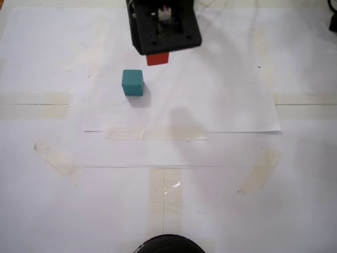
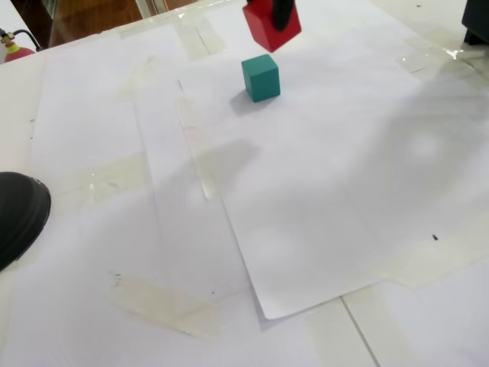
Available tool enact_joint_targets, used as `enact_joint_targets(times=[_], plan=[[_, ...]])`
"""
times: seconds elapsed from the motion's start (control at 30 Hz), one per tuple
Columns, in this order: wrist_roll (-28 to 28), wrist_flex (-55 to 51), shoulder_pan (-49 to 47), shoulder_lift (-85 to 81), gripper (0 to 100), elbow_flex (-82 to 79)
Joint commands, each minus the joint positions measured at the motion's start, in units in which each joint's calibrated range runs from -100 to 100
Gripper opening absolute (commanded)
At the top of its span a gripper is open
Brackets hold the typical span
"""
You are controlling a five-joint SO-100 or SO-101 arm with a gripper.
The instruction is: Put the red cube on the top of the blue cube.
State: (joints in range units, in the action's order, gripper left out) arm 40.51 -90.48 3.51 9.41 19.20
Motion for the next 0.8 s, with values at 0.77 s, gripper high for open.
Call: enact_joint_targets(times=[0.77], plan=[[-3.42, 4.26, 7.77, 6.38, 10, 5.08]])
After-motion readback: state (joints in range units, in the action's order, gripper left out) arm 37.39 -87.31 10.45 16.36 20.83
